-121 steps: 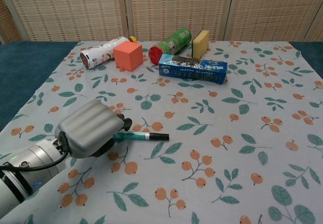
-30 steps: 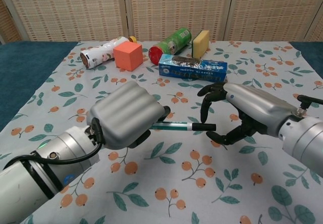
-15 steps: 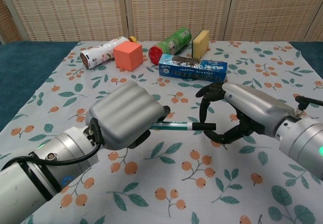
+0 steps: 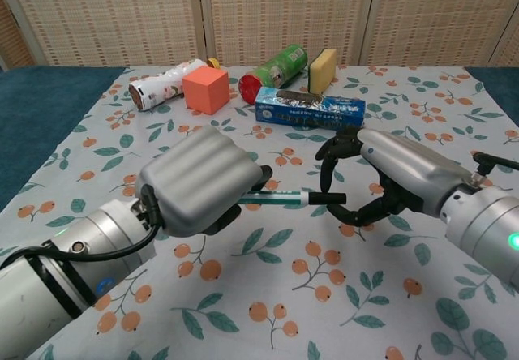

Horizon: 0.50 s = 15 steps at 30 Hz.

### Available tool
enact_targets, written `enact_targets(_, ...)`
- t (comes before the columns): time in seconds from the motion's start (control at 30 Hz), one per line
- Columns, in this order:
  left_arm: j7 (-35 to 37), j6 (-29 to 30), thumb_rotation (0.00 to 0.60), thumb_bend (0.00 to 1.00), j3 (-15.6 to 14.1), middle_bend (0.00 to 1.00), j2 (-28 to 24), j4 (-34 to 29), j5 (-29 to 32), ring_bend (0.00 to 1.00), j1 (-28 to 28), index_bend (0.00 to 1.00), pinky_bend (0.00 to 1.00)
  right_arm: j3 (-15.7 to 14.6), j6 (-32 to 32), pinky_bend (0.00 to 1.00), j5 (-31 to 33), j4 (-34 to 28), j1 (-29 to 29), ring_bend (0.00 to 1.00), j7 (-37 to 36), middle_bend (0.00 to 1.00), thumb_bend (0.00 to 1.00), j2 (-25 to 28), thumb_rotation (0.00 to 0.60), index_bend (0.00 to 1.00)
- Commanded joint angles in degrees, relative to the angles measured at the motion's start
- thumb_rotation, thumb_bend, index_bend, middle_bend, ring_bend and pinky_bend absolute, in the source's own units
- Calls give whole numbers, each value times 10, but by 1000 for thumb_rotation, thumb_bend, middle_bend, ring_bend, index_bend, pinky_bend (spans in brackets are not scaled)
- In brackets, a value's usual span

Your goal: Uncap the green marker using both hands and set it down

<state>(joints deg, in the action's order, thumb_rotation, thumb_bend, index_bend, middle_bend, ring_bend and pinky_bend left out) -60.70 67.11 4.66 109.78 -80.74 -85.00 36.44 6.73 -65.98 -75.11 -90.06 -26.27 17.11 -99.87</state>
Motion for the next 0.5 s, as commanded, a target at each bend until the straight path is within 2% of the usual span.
enact_targets(0.03,1,1,600,441,2,657,-1,0,0,686,1,519,948,1,-4,110,-2,1,1,39,-1,220,499,0,600,747)
enact_targets(0.17,1,1,600,442,4,658,-2,3,0,686,3,519,948,2,-10,110,-2,-1,3,44,0,228,509,4,600,788)
enact_targets(0.5,2,0,600,442,6,661,3,16,1,686,6,521,948,9,-19,110,2,-5,5,49,-5,241,520,15,600,816)
